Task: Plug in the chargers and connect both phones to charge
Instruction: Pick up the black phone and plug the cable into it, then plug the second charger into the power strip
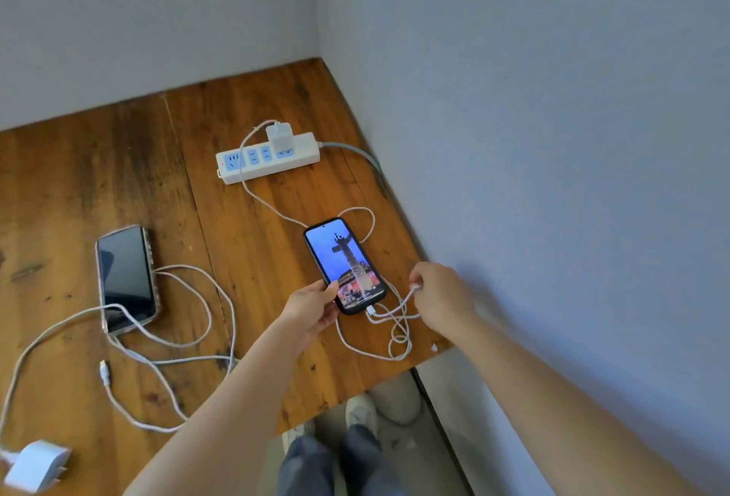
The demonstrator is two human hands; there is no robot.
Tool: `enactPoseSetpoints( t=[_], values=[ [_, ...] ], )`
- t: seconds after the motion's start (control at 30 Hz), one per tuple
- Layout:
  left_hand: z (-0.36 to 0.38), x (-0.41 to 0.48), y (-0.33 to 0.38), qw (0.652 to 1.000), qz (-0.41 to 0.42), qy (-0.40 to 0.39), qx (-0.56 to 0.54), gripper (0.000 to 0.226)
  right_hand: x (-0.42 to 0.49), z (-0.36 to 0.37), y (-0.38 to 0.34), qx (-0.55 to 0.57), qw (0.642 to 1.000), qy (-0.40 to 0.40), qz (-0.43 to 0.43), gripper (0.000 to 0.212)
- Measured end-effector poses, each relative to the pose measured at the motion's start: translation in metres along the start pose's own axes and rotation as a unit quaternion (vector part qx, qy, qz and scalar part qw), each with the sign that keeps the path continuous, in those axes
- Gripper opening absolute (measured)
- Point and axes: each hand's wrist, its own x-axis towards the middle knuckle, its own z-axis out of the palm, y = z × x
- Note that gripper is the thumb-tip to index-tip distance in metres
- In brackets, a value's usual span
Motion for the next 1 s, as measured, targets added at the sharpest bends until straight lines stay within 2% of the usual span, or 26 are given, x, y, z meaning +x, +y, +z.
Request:
enactPoseSetpoints(
  t=[0.13, 0.27, 0.43, 0.53, 0.67, 0.73, 0.8, 1.0],
  values=[
    [0.0, 0.004, -0.007, 0.999, 0.017, 0.027, 0.033, 0.046, 0.001, 0.016, 0.002, -0.019, 0.997, -0.075, -0.01, 0.014],
    [0.001, -0.006, -0.009, 0.995, 0.045, 0.066, 0.058, 0.05, 0.001, 0.016, -0.004, 0.025, 0.991, -0.133, -0.005, 0.038],
    [-0.022, -0.03, -0.016, 0.979, 0.114, 0.116, 0.125, 0.032, 0.0, 0.018, -0.039, 0.087, 0.985, -0.146, -0.04, 0.038],
    [-0.058, -0.049, -0.026, 0.949, 0.188, 0.191, 0.165, 0.029, -0.009, 0.034, -0.071, 0.078, 0.985, -0.142, -0.062, 0.024],
    [-0.126, -0.078, -0.051, 0.885, 0.272, 0.298, 0.232, 0.032, -0.03, 0.064, -0.12, 0.066, 0.976, -0.178, -0.106, 0.016],
    [-0.184, -0.095, -0.076, 0.861, 0.271, 0.355, 0.245, 0.034, -0.054, 0.099, -0.162, 0.043, 0.965, -0.218, -0.137, 0.015],
    [-0.202, -0.101, -0.088, 0.848, 0.269, 0.377, 0.258, 0.035, -0.064, 0.11, -0.174, 0.049, 0.962, -0.231, -0.138, 0.013],
    [-0.293, -0.116, -0.14, 0.858, 0.152, 0.416, 0.261, 0.055, -0.115, 0.191, -0.243, -0.011, 0.941, -0.274, -0.199, 0.017]
  ],
)
